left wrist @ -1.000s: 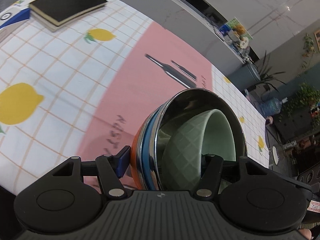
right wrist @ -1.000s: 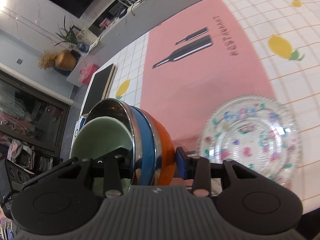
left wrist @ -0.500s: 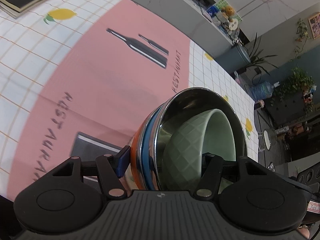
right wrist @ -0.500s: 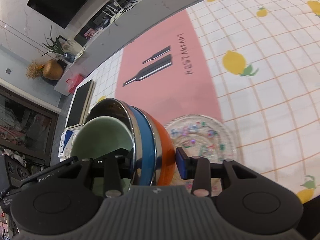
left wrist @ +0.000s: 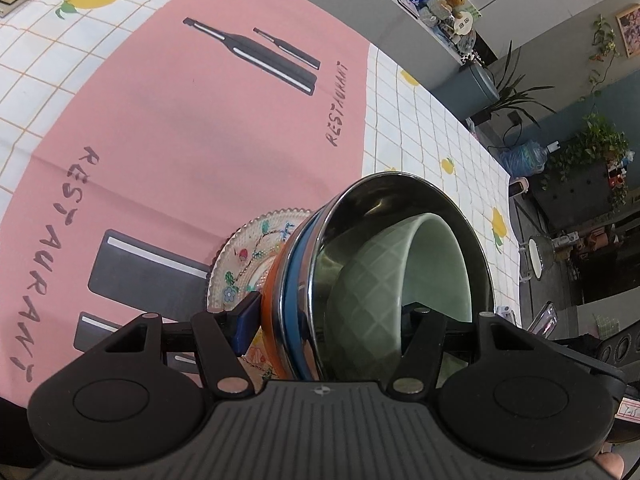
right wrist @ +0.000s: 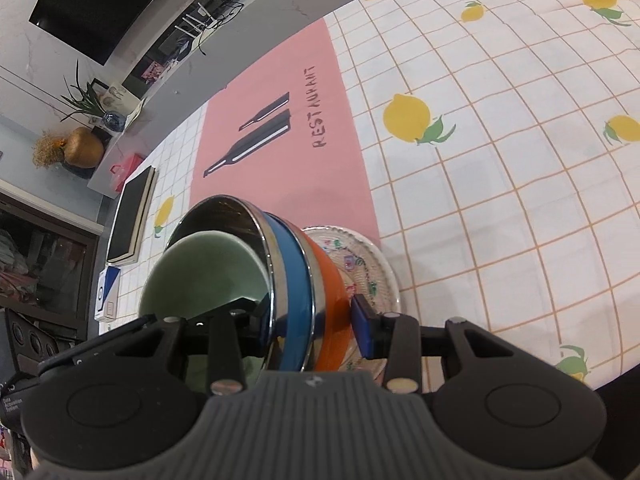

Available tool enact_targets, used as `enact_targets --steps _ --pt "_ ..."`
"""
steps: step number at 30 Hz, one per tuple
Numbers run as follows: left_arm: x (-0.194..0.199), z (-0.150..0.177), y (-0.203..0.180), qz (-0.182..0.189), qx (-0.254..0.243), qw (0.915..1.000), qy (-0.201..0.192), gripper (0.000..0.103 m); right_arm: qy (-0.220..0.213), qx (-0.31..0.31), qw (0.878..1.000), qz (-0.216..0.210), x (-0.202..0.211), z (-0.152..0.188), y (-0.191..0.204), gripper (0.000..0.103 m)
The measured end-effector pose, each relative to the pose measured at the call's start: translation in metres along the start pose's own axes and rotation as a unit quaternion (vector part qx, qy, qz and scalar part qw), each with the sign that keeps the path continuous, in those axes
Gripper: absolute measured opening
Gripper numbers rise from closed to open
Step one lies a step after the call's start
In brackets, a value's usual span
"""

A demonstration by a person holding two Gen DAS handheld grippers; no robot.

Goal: Organize plates and bowls
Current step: 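Lift the bowl stack and carry it over the plate stack, then lower the bowl stack onto the plates and open both grippers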

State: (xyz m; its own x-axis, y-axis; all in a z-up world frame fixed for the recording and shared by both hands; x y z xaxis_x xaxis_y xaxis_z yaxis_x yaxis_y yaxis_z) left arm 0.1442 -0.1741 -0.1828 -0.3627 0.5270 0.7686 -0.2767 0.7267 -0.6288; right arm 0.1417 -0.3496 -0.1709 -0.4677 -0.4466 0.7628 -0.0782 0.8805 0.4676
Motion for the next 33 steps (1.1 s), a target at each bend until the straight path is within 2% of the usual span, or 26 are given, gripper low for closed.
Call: enact_targets --steps 11,14,16,19,22,26,29,33 --pt "-0.005 0.005 0.003 -0.015 -0.016 0.9997 -0.003 0.067 0.005 -0.002 1.0 0.007 -0.007 0.006 -0.007 0.039" --pt "-0.006 0.004 0.003 -0.016 -0.018 0.9997 -0.002 0.067 0.004 0.002 1.0 0.005 -0.008 0.006 -0.005 0.043" --pt "-0.006 0.004 0.002 -0.018 -0.022 0.9996 -0.005 0.067 0.003 0.009 1.0 0.003 -0.008 0.005 -0.002 0.049" --pt "0.0 0.0 -0.003 -0.024 -0.043 0.9982 -0.034 0.067 0.0 0.024 1.0 0.009 -0.007 0.003 0.002 0.052" --pt "0.007 -0.004 -0.007 -0.022 -0.053 0.9973 -0.044 0.068 -0.007 0.044 0.999 0.024 -0.002 0.0 0.004 0.053" --pt "0.02 -0.006 -0.013 -0.021 -0.075 0.9947 -0.067 0.068 -0.023 0.061 0.997 0.038 0.008 -0.005 0.005 0.064" --pt "0.033 -0.007 -0.021 -0.025 -0.102 0.99 -0.094 0.068 -0.036 0.084 0.994 0.058 0.017 -0.009 0.008 0.068" --pt "0.054 -0.007 -0.031 -0.037 -0.147 0.9796 -0.132 0.068 -0.063 0.131 0.985 0.087 0.033 -0.014 0.02 0.071"
Point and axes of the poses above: each gripper's, at about its wrist camera, not at the fingertips, and x roughly against the way its jaws point, y to its left, z to its underside, the point moved 10 cm from there along -x, roughly the way its jaws point, and after that the axes turned 15 degrees about x, right-handed, at the moved point
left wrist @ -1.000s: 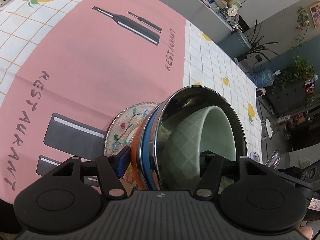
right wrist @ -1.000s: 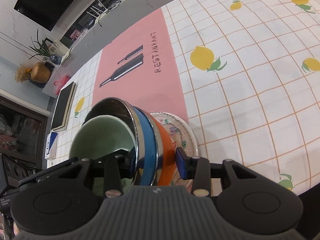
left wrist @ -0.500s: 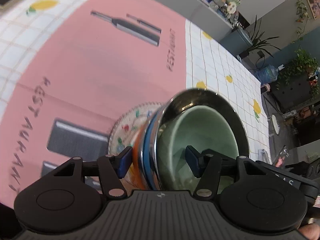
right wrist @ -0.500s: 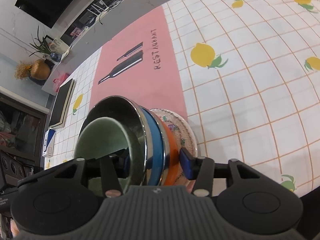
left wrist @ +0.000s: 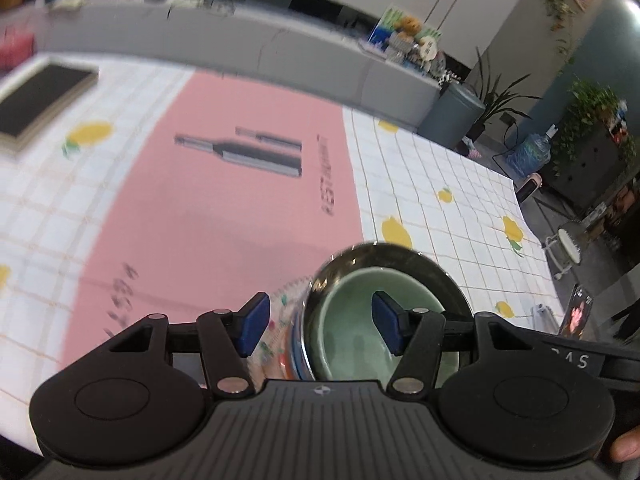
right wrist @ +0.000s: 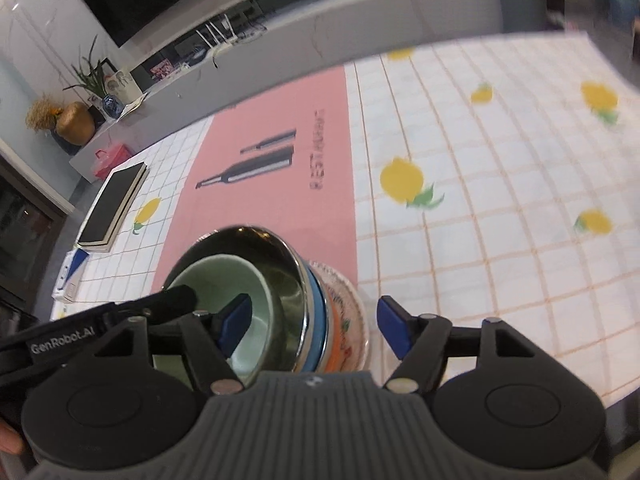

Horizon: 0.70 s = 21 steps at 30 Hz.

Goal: Organize plates and bowls

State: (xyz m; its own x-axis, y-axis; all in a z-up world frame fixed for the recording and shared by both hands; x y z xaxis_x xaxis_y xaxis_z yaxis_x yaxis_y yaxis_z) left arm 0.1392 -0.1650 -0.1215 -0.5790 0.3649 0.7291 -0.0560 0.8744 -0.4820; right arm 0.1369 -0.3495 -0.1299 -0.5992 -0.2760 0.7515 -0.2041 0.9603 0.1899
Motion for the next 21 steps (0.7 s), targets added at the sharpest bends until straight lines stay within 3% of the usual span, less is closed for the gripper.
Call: enact_targets --steps 9,12,15,21 --pt "0.049 -0.009 -0.011 -0.033 -0.089 0.9922 -0.08 0.068 -0.054 0.067 0.996 0.025 0.034 -0.012 0.027 0.071" --pt "0.063 -0.009 -0.013 -0.045 -0.112 0.9876 -0.1 0.068 -0.076 0.081 0.993 0.042 0.046 -0.011 0.035 0.079" --pt "0.075 -0.007 -0.014 -0.053 -0.124 0.9837 -0.118 0.068 -0.087 0.096 0.991 0.043 0.056 -0.009 0.043 0.079" --pt "0.098 0.0 -0.016 -0.07 -0.167 0.9692 -0.167 0.069 -0.123 0.121 0.984 0.038 0.078 0.0 0.063 0.079"
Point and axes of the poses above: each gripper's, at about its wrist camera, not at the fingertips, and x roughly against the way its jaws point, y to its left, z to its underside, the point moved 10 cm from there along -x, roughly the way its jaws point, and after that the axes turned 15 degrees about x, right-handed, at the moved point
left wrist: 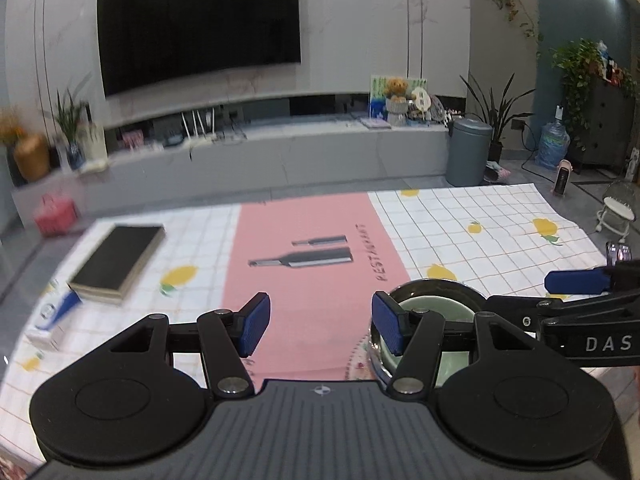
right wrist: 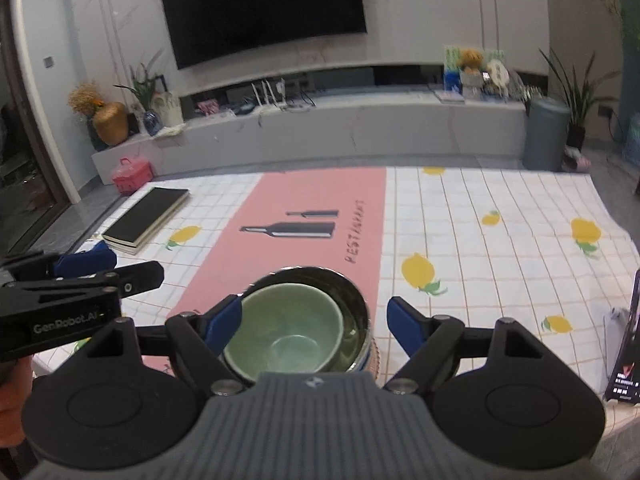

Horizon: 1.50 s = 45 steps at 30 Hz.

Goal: Organize plates and bowls

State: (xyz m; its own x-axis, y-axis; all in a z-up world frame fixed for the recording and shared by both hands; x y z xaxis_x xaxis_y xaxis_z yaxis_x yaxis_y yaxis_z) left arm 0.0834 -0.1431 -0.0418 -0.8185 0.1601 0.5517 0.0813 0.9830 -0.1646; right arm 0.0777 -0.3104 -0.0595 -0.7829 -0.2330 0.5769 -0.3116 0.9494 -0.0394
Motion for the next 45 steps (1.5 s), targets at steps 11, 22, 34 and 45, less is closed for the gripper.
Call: enact_targets --steps 11,22,34,45 --pt "0.02 0.013 0.018 -0.035 -0.011 0.9989 -0.031 0.073 -0.029 0.015 0.999 0.033 0.028 0.016 0.026 0.079" --pt "0.011 0.052 0.039 -0.063 -0.013 0.9978 0.016 0.075 0.001 0.029 0.999 0.036 0.017 0.049 0.054 0.092" --pt "0.001 0.086 0.048 -0.067 0.007 0.9947 0.077 0.075 0.07 0.009 0.997 0.045 -0.006 0.08 0.054 0.092" --pt "-0.001 0.087 0.052 -0.067 0.008 0.9944 0.082 0.076 0.077 0.019 0.996 0.05 -0.008 0.08 0.059 0.092"
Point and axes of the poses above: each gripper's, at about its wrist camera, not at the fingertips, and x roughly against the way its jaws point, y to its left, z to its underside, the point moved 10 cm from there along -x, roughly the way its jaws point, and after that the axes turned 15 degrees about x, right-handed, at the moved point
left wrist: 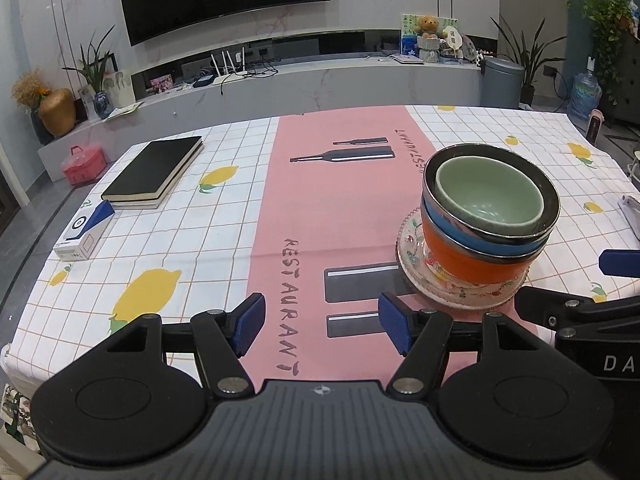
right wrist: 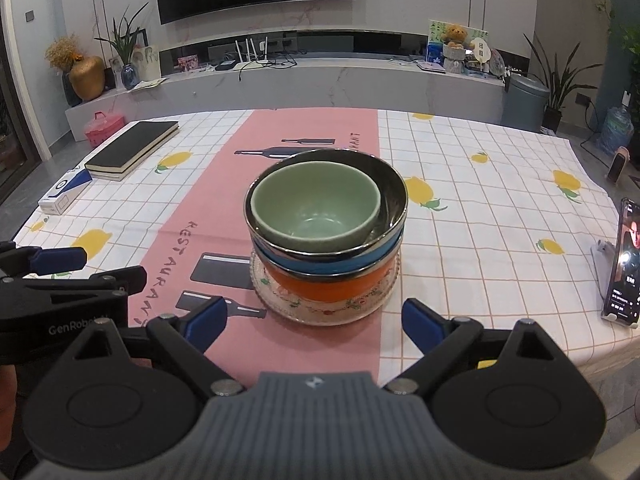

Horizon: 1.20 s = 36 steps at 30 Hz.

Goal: Organize plates and bowls

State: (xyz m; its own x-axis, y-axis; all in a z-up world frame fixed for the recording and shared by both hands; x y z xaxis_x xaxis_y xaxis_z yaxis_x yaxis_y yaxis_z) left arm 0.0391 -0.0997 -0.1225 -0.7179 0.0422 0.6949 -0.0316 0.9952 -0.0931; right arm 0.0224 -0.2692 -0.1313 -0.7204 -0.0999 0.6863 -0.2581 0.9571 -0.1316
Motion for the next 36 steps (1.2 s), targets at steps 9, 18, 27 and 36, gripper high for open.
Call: enact_targets --steps 9,18,27,36 --pt "-0.001 0.001 -0.001 0.005 0.002 1.0 0.006 0.076 0.007 0.003 1.0 0.002 -0.003 0.0 0.001 0.092" --pt "-0.003 0.002 -0.002 0.005 0.001 0.9999 0.01 0.076 0.008 0.004 1.0 -0.002 -0.006 0.001 0.002 0.092" --pt "-0.004 0.002 -0.004 0.008 0.0 0.9999 0.015 0.076 0.011 0.0 1.0 -0.009 -0.009 0.004 0.001 0.092" --pt "-0.004 0.002 -0.005 0.01 0.0 0.9998 0.016 0.078 0.016 -0.001 1.0 -0.008 -0.011 0.006 0.0 0.092"
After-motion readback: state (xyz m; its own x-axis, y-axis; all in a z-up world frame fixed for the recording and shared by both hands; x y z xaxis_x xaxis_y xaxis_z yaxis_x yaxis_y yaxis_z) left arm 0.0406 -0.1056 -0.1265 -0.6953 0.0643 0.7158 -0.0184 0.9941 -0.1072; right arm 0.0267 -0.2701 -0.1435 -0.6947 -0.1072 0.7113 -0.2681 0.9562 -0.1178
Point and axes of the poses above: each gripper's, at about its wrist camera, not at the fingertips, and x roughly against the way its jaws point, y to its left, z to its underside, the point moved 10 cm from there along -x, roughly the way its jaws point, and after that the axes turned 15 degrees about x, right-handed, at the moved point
